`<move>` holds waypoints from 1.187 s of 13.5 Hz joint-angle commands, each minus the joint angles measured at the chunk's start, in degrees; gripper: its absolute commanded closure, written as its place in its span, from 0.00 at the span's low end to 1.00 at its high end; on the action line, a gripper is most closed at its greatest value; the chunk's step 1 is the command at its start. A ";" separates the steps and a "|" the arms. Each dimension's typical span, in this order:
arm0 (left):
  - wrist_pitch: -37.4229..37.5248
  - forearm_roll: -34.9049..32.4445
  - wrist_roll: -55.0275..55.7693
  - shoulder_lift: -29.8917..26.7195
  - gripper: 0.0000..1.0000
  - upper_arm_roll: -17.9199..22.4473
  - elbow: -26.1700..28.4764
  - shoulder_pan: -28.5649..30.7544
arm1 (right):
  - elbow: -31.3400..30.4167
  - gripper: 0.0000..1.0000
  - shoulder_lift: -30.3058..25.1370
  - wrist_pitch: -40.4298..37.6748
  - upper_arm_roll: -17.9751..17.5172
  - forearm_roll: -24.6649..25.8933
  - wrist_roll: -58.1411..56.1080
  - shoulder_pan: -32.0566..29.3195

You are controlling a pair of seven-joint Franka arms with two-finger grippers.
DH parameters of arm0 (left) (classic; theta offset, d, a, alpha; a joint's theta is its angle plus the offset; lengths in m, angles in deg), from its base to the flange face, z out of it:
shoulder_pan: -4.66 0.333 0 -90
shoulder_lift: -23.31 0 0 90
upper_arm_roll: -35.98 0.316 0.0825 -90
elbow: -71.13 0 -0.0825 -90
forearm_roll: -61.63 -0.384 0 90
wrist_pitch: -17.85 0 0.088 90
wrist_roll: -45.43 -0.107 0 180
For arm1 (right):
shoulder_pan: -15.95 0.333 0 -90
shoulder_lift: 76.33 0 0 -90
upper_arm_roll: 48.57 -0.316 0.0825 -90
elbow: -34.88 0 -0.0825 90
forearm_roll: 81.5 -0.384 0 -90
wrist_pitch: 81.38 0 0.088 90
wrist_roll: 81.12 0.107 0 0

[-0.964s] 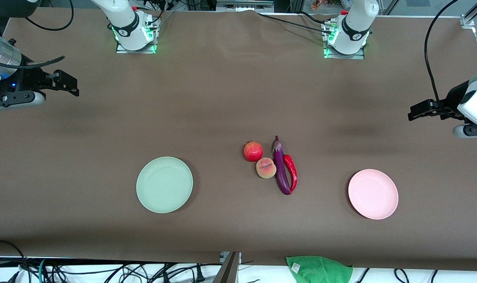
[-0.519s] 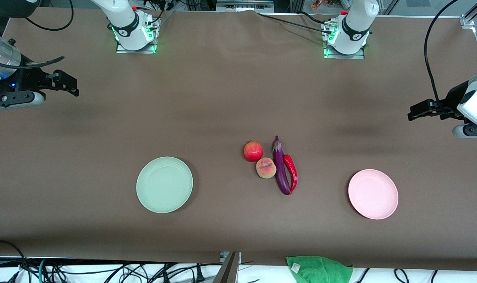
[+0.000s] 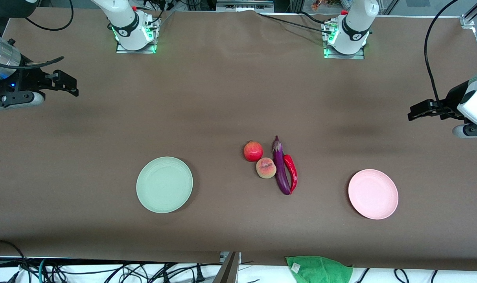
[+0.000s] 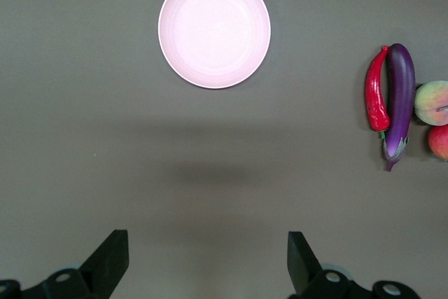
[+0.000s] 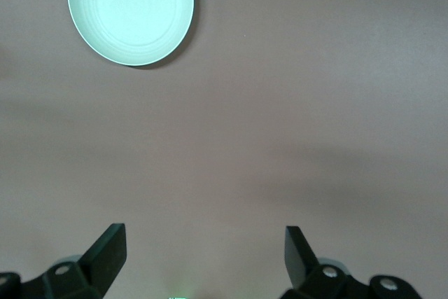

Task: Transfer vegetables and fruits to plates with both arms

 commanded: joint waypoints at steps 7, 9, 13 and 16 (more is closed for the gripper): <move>-0.47 -0.92 -1.33 -0.38 0.00 -0.53 1.55 0.46 | 0.64 0.00 0.02 -0.86 0.12 -0.88 -0.46 -0.21; -0.56 -0.48 -0.89 0.15 0.00 -0.70 1.46 0.46 | 0.64 0.00 0.02 -0.86 0.21 -0.88 -0.46 -0.21; -1.25 -0.39 -0.54 1.72 0.00 -1.93 1.46 0.28 | 0.64 0.00 0.02 -0.86 0.21 -0.88 -0.46 -0.21; -4.77 -0.30 -0.45 4.53 0.00 -4.65 1.46 0.28 | 0.64 0.00 0.02 -0.86 0.21 -0.88 -0.46 -0.21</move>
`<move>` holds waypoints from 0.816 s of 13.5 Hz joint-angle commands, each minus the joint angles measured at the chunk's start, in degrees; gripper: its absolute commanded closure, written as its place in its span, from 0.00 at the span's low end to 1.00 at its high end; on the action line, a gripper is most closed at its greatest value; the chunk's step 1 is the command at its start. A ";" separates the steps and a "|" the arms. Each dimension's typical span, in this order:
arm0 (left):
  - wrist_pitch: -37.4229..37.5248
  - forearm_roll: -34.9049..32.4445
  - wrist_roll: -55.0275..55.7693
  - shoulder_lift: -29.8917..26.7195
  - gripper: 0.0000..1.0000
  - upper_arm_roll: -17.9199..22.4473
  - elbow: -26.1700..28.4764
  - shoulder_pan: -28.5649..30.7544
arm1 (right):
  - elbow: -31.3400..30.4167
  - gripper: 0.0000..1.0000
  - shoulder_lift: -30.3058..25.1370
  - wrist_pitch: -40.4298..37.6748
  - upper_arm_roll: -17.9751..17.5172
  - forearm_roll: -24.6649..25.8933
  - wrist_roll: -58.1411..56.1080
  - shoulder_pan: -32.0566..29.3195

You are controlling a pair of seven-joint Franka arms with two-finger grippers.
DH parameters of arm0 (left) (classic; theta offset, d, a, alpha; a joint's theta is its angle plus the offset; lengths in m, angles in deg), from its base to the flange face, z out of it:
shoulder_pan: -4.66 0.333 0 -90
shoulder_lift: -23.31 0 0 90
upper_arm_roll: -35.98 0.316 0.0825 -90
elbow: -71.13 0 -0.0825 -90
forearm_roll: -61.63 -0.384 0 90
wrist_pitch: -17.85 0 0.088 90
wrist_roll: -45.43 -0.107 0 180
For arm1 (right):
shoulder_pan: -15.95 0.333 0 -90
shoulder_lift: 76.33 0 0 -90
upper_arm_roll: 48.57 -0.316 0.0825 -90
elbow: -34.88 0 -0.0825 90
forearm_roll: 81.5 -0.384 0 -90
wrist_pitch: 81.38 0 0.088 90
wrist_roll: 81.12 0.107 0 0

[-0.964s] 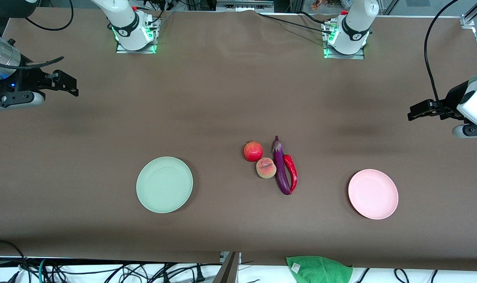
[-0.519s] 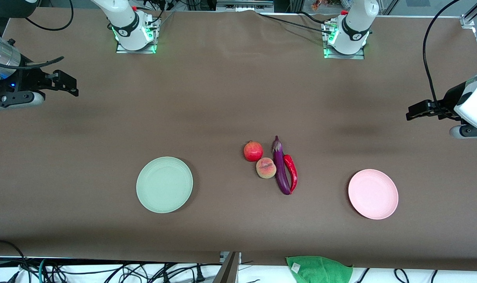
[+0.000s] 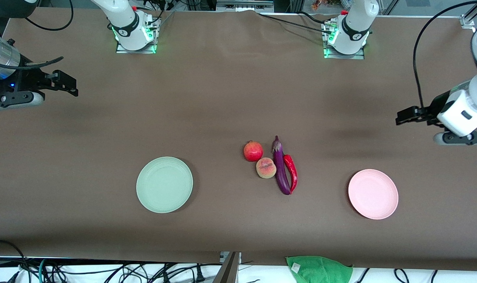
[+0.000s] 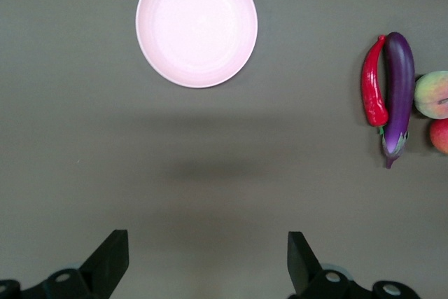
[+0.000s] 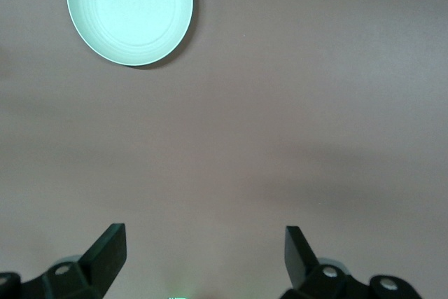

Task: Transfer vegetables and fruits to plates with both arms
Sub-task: 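Reach the left gripper toward the red chili pepper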

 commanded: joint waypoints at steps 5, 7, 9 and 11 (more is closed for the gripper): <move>-9.92 -0.30 4.37 7.44 0.00 -4.72 0.19 -0.59 | 0.64 0.00 0.01 -0.84 0.10 -0.88 -0.46 -0.21; -14.75 -0.30 9.02 11.04 0.00 -6.91 0.10 -0.76 | 0.64 0.00 0.01 -0.84 0.10 -0.88 -0.46 -0.21; -20.46 -0.91 12.98 14.55 0.00 -8.42 0.10 -2.16 | 0.64 0.00 0.10 -0.84 0.18 -0.88 -0.46 -0.21; -24.25 -1.09 16.32 17.54 0.00 -8.51 0.10 -4.18 | 0.64 0.00 0.10 -0.84 0.18 -0.88 -0.46 -0.30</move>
